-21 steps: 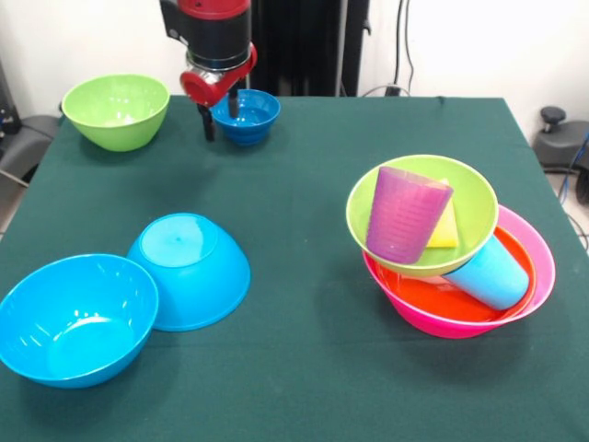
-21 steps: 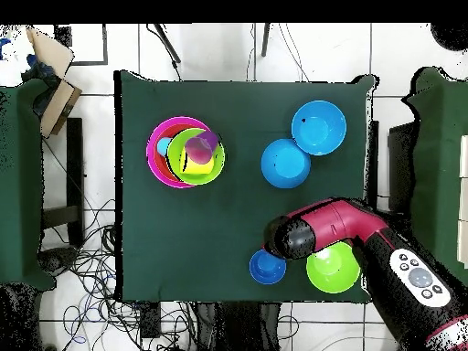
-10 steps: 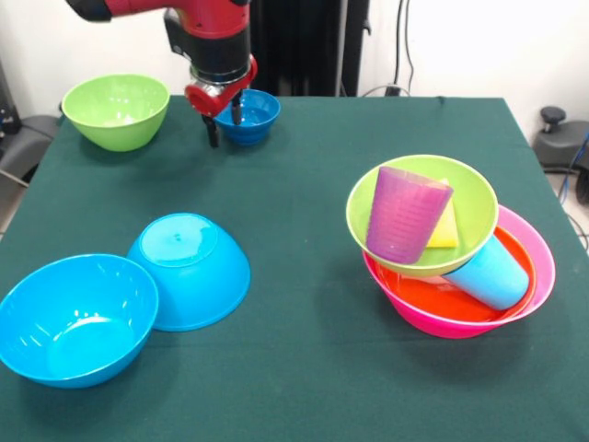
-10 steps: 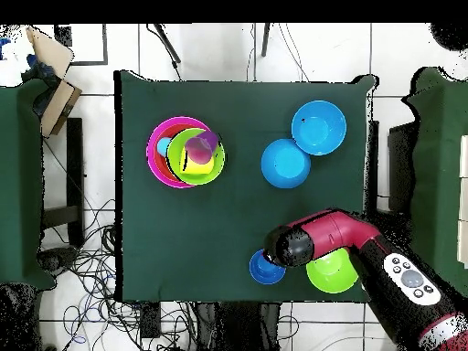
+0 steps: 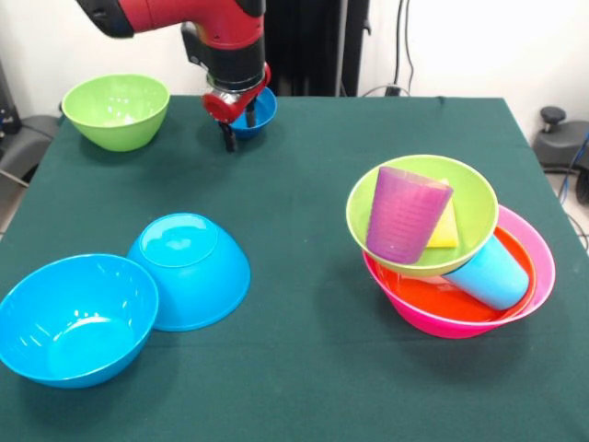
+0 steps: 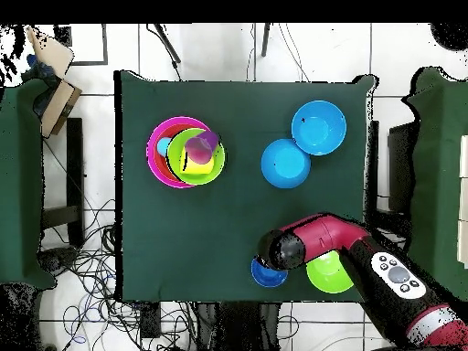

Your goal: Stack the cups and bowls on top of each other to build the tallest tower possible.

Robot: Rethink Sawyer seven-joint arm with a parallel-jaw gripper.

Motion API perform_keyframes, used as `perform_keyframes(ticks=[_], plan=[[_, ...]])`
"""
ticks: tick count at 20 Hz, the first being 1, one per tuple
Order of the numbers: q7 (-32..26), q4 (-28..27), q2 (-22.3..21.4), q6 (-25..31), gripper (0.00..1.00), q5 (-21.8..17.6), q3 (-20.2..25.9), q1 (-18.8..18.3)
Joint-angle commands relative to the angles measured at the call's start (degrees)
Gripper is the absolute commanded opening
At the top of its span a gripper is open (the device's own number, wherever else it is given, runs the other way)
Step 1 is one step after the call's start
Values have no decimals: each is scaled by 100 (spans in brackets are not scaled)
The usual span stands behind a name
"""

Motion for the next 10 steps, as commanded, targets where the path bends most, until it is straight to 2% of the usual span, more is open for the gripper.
perform_keyframes(ticks=[1,10], plan=[[265,10,92,-484,100,-495,-458,137],[-197,126,-63,-495,100,-453,-567,-339]])
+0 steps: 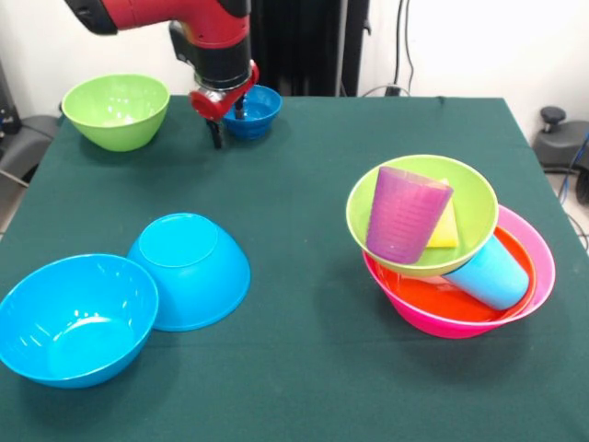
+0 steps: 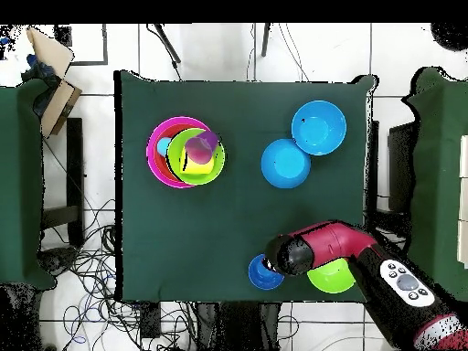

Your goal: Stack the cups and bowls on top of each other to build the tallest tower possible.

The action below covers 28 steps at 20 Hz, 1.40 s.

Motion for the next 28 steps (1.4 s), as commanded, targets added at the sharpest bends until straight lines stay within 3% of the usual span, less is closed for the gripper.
perform_keyframes(ticks=[1,12,20,28], plan=[[-169,118,-76,-355,100,-459,-324,-130],[-190,212,-37,-461,100,-588,-509,-260],[-465,472,-231,-443,100,-636,-609,-731],[-844,629,-313,-438,100,-654,-392,-1323]])
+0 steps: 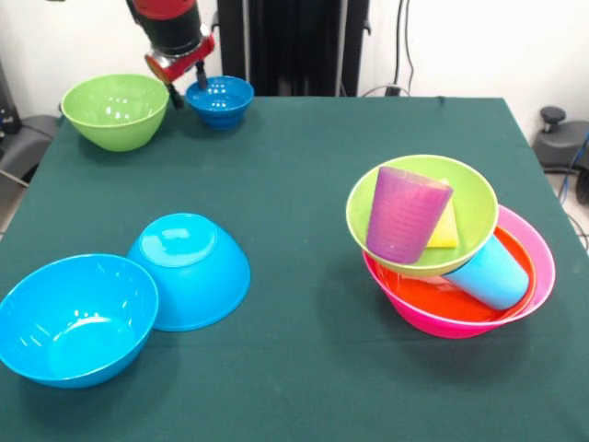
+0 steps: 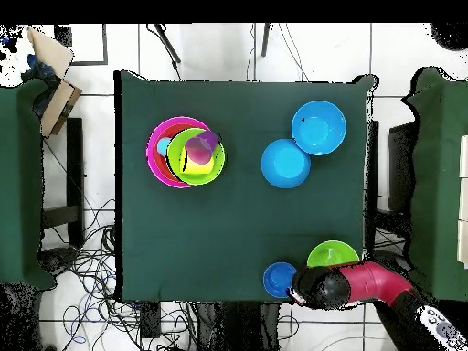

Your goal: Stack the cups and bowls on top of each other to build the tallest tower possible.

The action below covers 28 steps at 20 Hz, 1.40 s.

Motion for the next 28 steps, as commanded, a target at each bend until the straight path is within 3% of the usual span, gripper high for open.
perform_keyframes(ticks=[1,4,10,13,20,28], plan=[[-804,160,-164,-469,100,-663,43,-246],[-741,175,-125,-538,100,-806,50,-305],[-201,153,129,-757,100,-1163,4,-44],[61,114,152,-804,100,-1174,26,197],[260,142,107,-1027,100,-1163,-49,334],[663,-90,263,-1454,100,-1279,-301,730]])
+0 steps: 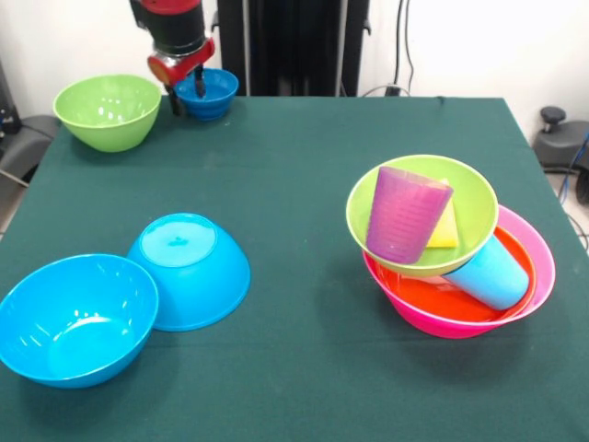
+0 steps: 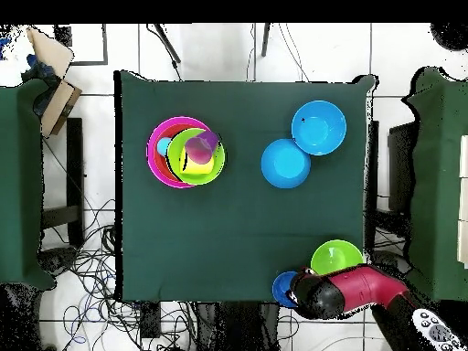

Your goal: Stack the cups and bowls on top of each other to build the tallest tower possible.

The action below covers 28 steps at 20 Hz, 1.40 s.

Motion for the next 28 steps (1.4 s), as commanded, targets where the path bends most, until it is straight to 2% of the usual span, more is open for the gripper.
perform_keyframes(ticks=[1,4,5,7,10,14,17,19,23,28], plan=[[971,-358,300,-785,0,-584,-430,705],[796,-360,398,-1036,0,-662,-282,744],[757,-378,467,-1056,0,-561,-250,747],[1012,-393,449,-1300,0,-483,-338,893],[1177,-380,451,-1308,0,-410,-463,1164],[1381,-184,239,-1439,0,-218,-632,1386],[1153,202,-180,-1378,0,100,-496,1286],[946,579,-634,-1269,0,440,-247,1151],[285,1358,-1627,-863,0,1620,809,574],[-271,1714,-2352,-438,0,2590,1693,165]])
